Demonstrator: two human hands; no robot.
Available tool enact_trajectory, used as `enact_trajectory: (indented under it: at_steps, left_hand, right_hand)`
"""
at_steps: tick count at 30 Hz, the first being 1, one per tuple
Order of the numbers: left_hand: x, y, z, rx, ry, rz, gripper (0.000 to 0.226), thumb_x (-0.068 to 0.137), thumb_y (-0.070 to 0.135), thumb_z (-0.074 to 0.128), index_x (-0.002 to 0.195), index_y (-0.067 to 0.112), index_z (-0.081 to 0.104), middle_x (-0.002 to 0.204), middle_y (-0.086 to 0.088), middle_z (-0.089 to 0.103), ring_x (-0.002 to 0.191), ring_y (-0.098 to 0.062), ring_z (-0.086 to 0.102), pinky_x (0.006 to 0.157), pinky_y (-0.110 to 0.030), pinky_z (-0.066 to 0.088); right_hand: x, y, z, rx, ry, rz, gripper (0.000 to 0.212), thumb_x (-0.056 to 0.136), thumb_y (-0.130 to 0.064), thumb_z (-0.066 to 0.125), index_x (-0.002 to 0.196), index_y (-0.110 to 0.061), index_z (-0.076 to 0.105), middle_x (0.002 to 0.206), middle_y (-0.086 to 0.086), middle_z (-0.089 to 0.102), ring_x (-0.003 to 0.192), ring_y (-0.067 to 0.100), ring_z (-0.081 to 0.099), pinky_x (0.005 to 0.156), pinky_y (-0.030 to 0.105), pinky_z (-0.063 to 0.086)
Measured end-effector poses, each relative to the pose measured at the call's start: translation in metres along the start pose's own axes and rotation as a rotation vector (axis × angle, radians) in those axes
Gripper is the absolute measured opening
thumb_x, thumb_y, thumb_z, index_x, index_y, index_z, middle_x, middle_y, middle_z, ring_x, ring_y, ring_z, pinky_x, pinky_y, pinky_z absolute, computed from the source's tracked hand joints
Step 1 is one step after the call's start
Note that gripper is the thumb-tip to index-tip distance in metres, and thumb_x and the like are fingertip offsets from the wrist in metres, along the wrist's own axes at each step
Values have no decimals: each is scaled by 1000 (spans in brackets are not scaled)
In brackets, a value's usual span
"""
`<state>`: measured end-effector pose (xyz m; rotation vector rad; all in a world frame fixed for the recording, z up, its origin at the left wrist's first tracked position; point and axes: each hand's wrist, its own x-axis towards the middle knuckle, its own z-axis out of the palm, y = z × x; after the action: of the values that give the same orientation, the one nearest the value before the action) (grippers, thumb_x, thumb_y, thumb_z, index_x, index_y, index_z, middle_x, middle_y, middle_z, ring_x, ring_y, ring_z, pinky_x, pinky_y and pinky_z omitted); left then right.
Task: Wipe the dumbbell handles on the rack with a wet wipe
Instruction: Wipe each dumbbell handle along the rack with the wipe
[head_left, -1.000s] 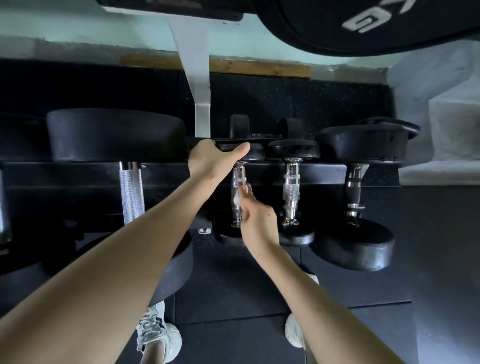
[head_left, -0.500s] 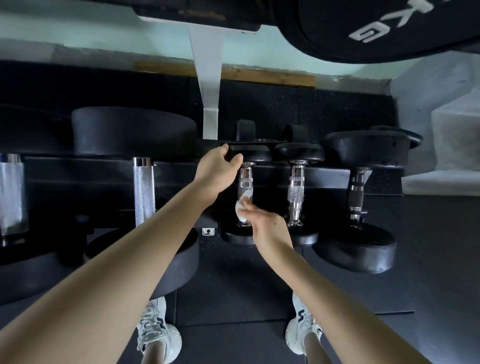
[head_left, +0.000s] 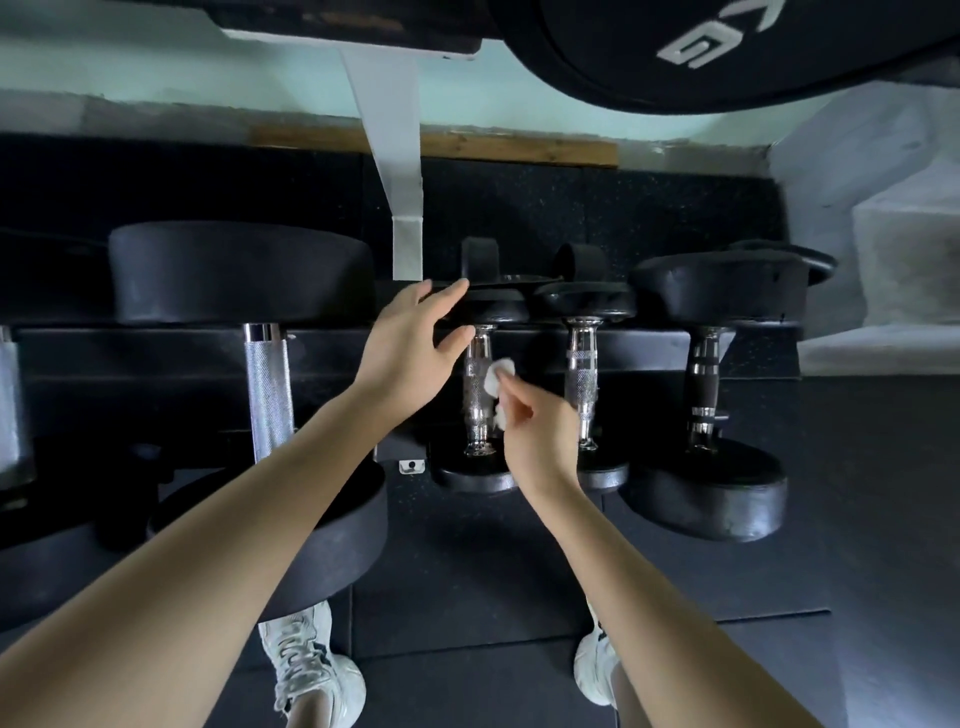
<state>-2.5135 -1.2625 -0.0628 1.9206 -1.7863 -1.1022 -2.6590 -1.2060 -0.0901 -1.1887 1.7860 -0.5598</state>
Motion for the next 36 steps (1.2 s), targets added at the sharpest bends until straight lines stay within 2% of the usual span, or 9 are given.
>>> enact_trajectory:
  at_steps: [2,4,10,15,19,23,29,33,36]
  left_hand:
    - [5,-1,0,72,40,154,44,95,23,53,138,24,46,147,-12,37,138,-24,31,106,-21,18]
    - [11,-2,2,106,31,262,42,94,17,55,135,20,50,140,-13,45,132,-26,38,101,-15,19]
    - [22,-21,5,188,-7,364,47,90,0,54,132,21,54,125,-10,55,114,-27,50,92,-22,33]
    - [24,-24,3,191,-30,326,59,88,-10,46,135,26,50,129,-7,52,116,-23,46,93,-18,29]
    - [22,-20,5,205,-32,310,68,84,-15,45,136,28,47,131,-4,49,115,-21,43,88,-11,26]
    - [20,-16,6,208,-23,286,72,82,-16,42,138,29,45,133,-4,46,119,-22,40,91,-15,27]
    - [20,-10,-2,181,-88,223,80,78,-21,39,138,31,44,131,0,45,116,-16,37,84,-11,25]
    - [20,3,-12,169,-189,202,79,80,-20,36,141,30,40,144,1,38,131,-18,34,91,-15,30]
    - [5,15,-25,102,-183,136,71,83,-18,35,142,23,41,152,0,30,140,-19,28,107,-21,28]
  right_hand:
    - [20,-15,3,66,10,55,29,100,-23,45,124,-14,60,102,1,70,78,7,62,67,19,46]
    - [32,-22,16,174,-77,138,39,97,-23,52,135,-15,50,127,-3,61,108,6,60,88,15,46]
    - [22,3,26,-18,-96,110,15,93,-29,57,102,-18,59,75,-13,59,65,-2,53,58,14,38]
    - [-3,15,20,-145,-103,34,19,94,-14,54,113,-15,59,82,-9,58,75,1,51,61,1,36]
    - [-4,11,11,-170,-104,-12,20,97,-9,42,97,-18,59,68,-10,50,58,4,44,56,13,37]
    - [23,-10,14,36,-101,129,38,102,-18,37,139,-20,45,96,3,67,83,19,64,67,24,51]
    - [-4,8,9,-151,-178,110,24,96,-5,34,104,1,56,95,20,64,74,20,56,64,32,45]
    - [-13,-9,-12,45,-217,186,24,98,-3,36,112,5,53,107,24,59,100,31,64,85,43,54]
    - [-29,-29,-20,167,-199,211,31,100,-10,40,128,-5,52,121,9,61,113,25,59,97,40,51]
